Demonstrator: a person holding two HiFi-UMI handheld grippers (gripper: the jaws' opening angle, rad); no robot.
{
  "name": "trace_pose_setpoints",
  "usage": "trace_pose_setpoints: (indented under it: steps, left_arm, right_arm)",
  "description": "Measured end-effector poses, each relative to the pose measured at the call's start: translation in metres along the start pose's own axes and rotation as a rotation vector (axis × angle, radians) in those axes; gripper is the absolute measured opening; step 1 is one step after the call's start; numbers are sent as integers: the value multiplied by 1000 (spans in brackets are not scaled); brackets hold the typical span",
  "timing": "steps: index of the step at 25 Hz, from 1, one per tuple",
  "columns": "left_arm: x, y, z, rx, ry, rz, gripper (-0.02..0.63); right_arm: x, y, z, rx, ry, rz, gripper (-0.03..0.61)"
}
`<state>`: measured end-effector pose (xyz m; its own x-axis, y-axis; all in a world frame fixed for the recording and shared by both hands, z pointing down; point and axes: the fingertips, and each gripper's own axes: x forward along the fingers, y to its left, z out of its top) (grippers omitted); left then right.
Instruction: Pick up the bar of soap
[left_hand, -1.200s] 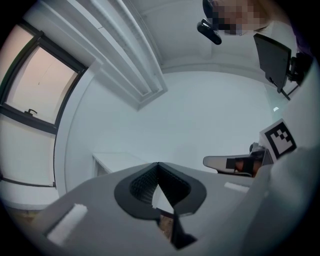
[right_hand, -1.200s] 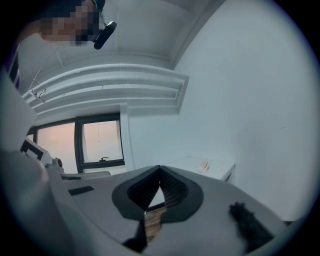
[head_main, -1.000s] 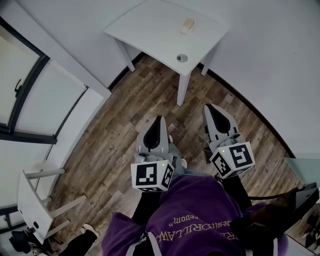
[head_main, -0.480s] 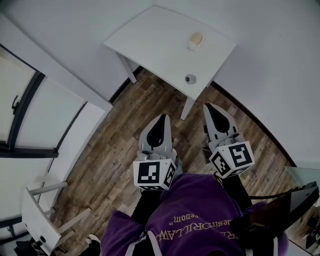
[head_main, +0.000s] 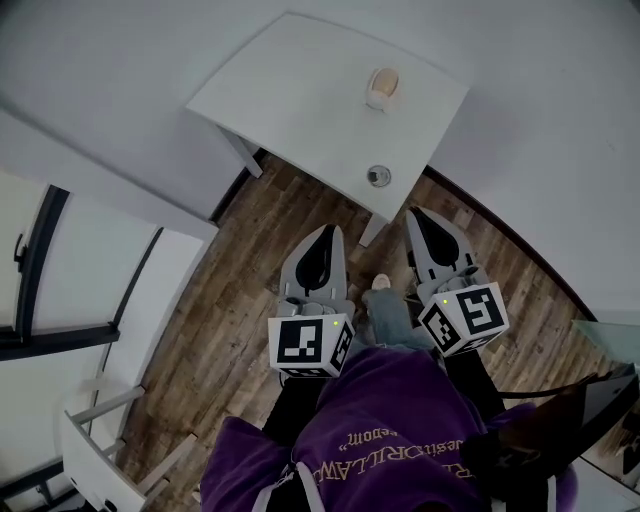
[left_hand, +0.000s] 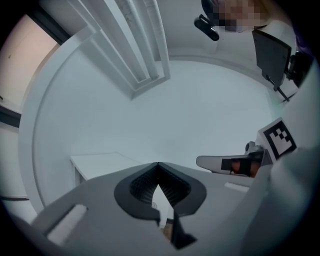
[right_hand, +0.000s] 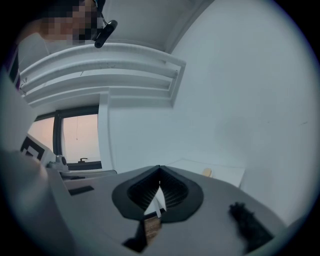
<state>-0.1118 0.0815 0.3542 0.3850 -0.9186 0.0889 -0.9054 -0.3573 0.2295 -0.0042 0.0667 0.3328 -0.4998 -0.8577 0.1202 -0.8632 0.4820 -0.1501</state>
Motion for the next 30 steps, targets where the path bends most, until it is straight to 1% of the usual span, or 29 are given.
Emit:
trace_pose_setpoints:
  steps: [4, 9, 14, 18, 22, 25, 30]
  left_arm:
    - [37, 2, 0, -5, -4, -12, 5]
    - [98, 4, 3, 2, 6, -14, 5]
    - [162, -5, 8, 2, -1, -36, 5]
    - [202, -12, 8, 2, 8, -50, 6]
    - [238, -14, 0, -7, 47, -54, 20]
    - [262, -12, -5, -31, 74, -56, 35]
    - [297, -8, -11, -22, 114, -66, 66]
  right_arm:
    - [24, -29, 5, 4, -9, -10, 8]
    - [66, -73, 15, 7, -14, -2, 8]
    - [104, -121, 33, -5, -17, 5, 8]
    - [124, -152, 39, 3, -9, 3, 8]
    - [139, -179, 42, 7, -2, 2, 8]
    - [147, -197, 42, 9, -1, -8, 8]
    - [163, -216, 43, 15, 6, -24, 8]
